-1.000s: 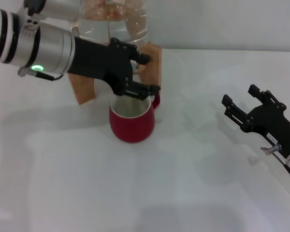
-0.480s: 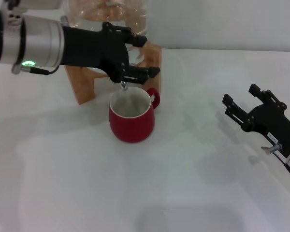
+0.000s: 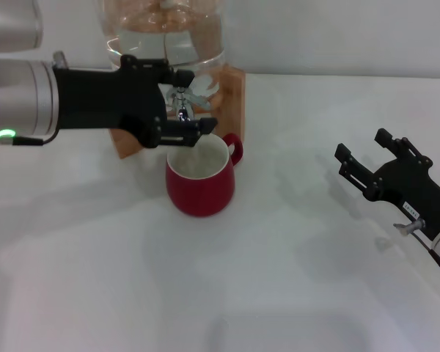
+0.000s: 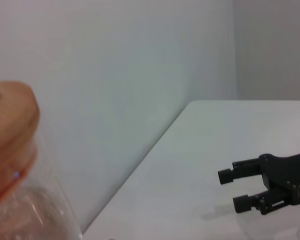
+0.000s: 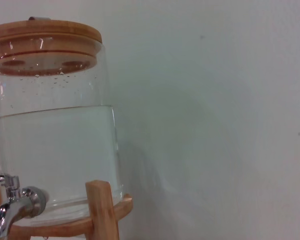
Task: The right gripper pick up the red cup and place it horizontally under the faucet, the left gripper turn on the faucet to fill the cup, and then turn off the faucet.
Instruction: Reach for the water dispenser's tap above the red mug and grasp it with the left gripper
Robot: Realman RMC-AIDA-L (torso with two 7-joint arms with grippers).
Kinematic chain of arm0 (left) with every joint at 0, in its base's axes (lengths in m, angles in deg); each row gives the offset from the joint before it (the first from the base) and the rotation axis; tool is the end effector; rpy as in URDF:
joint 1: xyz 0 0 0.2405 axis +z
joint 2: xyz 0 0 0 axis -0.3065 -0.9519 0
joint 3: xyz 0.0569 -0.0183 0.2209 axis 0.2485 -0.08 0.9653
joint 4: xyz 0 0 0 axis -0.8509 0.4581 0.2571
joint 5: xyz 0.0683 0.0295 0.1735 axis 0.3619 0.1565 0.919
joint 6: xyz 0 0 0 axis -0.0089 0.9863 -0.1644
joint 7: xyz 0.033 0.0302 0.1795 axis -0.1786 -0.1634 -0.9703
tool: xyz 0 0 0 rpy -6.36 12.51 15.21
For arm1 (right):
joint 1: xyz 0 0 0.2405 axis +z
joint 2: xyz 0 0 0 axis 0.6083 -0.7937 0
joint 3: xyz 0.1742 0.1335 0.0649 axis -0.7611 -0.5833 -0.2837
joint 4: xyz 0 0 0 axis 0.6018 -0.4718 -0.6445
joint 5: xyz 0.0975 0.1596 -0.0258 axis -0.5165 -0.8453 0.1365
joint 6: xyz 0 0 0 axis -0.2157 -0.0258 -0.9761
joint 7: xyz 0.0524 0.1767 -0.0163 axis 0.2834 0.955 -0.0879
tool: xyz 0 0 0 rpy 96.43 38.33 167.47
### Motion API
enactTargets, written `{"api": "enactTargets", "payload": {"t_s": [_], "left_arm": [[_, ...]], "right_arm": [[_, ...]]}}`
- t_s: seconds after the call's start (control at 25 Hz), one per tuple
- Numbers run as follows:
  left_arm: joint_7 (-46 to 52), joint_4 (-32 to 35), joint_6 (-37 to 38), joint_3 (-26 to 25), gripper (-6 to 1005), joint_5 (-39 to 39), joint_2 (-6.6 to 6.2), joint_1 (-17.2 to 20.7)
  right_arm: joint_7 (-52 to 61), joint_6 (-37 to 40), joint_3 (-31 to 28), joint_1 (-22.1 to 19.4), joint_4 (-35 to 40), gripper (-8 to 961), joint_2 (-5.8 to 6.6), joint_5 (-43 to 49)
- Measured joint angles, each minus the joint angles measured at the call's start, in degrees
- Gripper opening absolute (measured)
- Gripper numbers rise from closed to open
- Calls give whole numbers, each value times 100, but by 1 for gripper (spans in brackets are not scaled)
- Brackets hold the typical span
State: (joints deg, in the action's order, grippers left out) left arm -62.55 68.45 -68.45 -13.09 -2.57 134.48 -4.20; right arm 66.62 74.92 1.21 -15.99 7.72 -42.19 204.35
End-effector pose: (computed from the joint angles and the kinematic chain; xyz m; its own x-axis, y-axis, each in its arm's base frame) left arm -0.1286 0.3360 0.0216 0.9620 0.0406 0.2699 0.1534 -0.8984 -0.4115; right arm 0.2323 0.3318 -0.0528 0.6474 -0.0663 -0.7593 -0.6860 -0.4847 -0.5426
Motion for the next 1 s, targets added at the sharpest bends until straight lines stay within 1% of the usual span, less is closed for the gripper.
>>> {"api": "enactTargets", "payload": {"t_s": [0.2, 0.44, 0.6, 0.76, 1.0], "left_arm": [[12, 37, 43, 189, 756, -2, 6, 192], [10, 8, 101, 253, 756, -3, 10, 238], [-1, -46, 318, 391, 757, 37, 10, 282], [-71, -287, 540, 465, 757, 57, -8, 245], [-166, -477, 586, 466, 756, 64, -16, 137]], "right_arm": [[0, 0, 48, -40, -7, 802, -5, -2], [0, -3, 121, -93, -9, 802, -15, -5], [5, -1, 160, -101, -9, 802, -14, -12], [14, 0, 164, -98, -9, 803, -13, -6], [17, 0, 164, -86, -9, 802, -13, -5]]}}
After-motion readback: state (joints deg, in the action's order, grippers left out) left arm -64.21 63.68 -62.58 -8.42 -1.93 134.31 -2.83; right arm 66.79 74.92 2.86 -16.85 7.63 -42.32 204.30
